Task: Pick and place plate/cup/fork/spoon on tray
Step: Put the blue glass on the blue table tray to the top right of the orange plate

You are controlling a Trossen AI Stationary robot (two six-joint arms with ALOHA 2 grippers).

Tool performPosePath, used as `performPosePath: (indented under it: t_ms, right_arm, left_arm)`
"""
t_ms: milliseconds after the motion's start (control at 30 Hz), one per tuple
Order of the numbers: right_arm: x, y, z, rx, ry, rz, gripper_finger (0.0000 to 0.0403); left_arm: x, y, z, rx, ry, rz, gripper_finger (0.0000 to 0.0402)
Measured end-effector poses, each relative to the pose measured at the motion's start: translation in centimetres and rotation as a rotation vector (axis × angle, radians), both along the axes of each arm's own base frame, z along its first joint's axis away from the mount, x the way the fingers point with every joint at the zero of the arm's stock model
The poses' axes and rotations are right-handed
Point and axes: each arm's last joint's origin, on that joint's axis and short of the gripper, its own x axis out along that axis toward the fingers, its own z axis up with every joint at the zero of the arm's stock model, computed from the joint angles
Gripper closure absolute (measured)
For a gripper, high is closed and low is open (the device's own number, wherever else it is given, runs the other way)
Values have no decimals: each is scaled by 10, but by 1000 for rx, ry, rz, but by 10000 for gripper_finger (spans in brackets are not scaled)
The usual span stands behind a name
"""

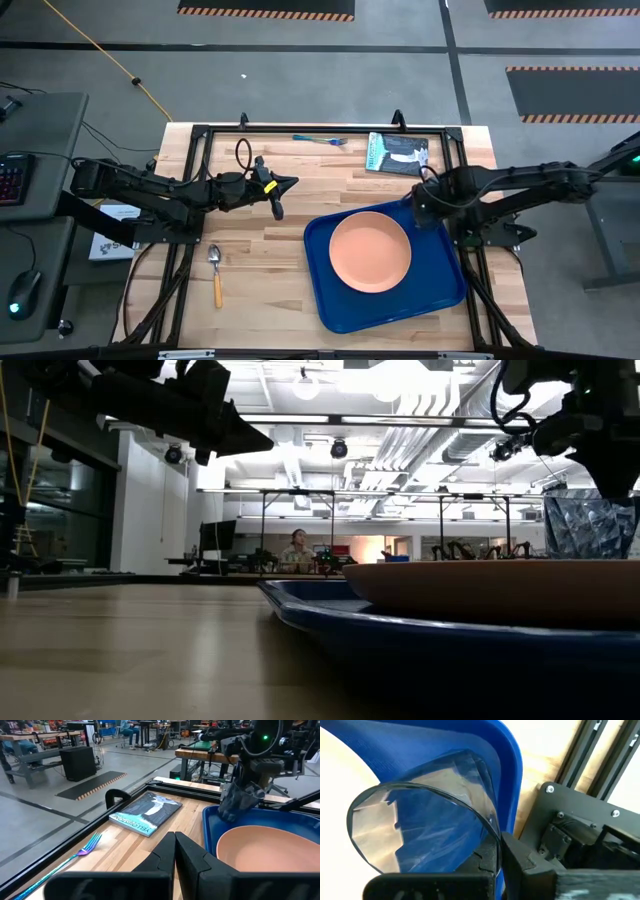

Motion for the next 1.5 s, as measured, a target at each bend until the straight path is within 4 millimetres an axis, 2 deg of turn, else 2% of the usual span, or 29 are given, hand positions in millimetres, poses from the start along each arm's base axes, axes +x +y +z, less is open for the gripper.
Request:
performPosePath:
  t_ms: [200,1233,1333,1500]
  right_arm:
    - [9,-1,-2,24,-49,25,403]
    - [14,-2,-8,62,2,39,402]
    - [14,-2,-8,61,6,41,389]
    - [13,-2,-8,52,20,41,335]
  left_arm:
    - [0,0,0,0,1,0,401]
    - [0,0,0,1,2,-2,401]
    - [0,0,0,1,2,-2,401]
    - [0,0,0,1,2,-3,401]
